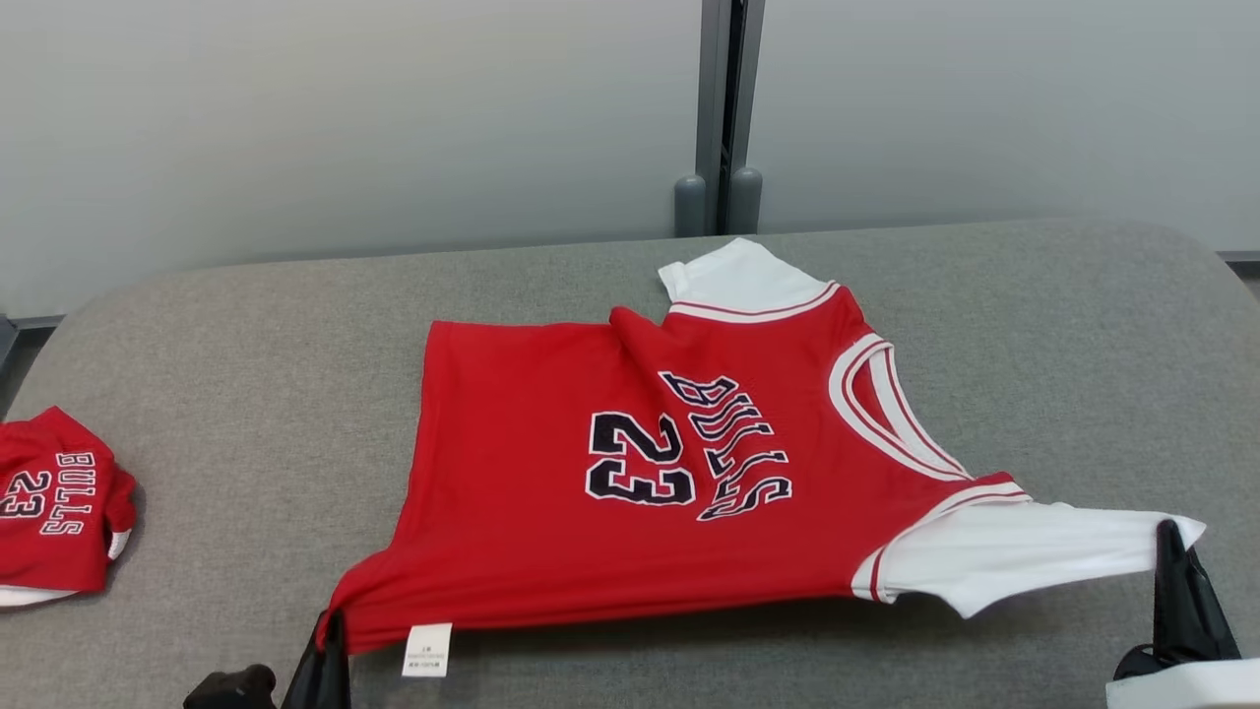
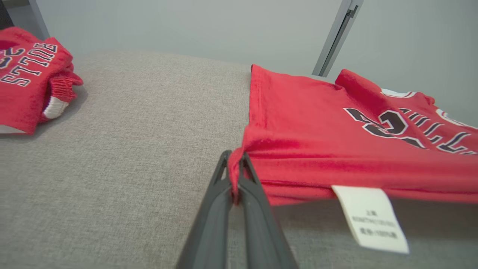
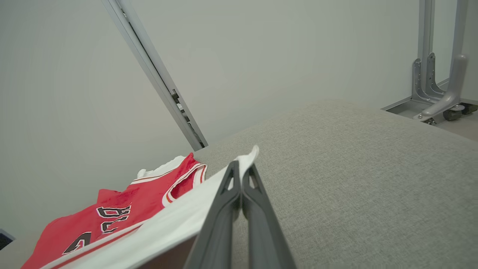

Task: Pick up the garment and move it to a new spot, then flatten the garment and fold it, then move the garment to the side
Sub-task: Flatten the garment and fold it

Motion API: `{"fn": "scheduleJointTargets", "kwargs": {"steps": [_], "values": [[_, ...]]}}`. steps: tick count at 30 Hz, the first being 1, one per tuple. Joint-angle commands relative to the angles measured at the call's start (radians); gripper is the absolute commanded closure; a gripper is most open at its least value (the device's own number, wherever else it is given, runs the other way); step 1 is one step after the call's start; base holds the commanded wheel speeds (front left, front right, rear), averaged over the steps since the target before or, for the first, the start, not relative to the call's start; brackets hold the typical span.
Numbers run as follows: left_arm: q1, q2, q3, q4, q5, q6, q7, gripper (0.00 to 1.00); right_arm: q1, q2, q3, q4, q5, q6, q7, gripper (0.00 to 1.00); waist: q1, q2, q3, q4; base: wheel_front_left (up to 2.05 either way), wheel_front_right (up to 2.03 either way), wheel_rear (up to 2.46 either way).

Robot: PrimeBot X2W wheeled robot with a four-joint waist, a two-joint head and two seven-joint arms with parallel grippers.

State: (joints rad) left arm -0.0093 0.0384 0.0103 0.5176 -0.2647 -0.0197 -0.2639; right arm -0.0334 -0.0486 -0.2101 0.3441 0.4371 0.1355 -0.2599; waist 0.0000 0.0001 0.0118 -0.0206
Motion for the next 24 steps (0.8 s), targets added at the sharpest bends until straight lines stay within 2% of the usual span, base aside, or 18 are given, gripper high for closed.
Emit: {"fn": "scheduleJointTargets", "kwargs": {"steps": [1, 8, 14, 18, 24], "values": [[0.039, 0.023, 0.011, -0.013, -0.015, 0.018, -0.001, 1.00, 0.034, -0.017, -0.022, -0.016, 0.018, -0.009, -0.008, 1.00, 0.0000, -0.0001, -0.027, 0.009, 0.00, 0.00, 0.00], [0.097, 0.022, 0.004, -0.077, -0.026, 0.028, -0.001, 1.00, 0.111, -0.015, -0.010, -0.062, 0.022, -0.008, -0.008, 1.00, 0.0000, -0.0001, -0.036, 0.016, 0.00, 0.00, 0.00], [0.035, 0.017, -0.019, -0.138, 0.002, 0.021, -0.001, 1.00, 0.053, -0.011, 0.012, -0.080, 0.003, -0.007, -0.008, 1.00, 0.0000, -0.0001, 0.004, 0.019, 0.00, 0.00, 0.00], [-0.050, 0.016, -0.059, -0.125, 0.008, 0.016, -0.001, 1.00, -0.053, -0.009, 0.033, -0.018, -0.034, -0.007, -0.007, 1.00, 0.0000, -0.0001, 0.070, 0.026, 0.00, 0.00, 0.00], [-0.186, 0.015, -0.118, -0.037, 0.013, 0.022, 0.000, 1.00, -0.235, -0.009, 0.037, 0.142, -0.105, -0.006, -0.007, 1.00, 0.0000, -0.0001, 0.159, 0.035, 0.00, 0.00, 0.00]]}}
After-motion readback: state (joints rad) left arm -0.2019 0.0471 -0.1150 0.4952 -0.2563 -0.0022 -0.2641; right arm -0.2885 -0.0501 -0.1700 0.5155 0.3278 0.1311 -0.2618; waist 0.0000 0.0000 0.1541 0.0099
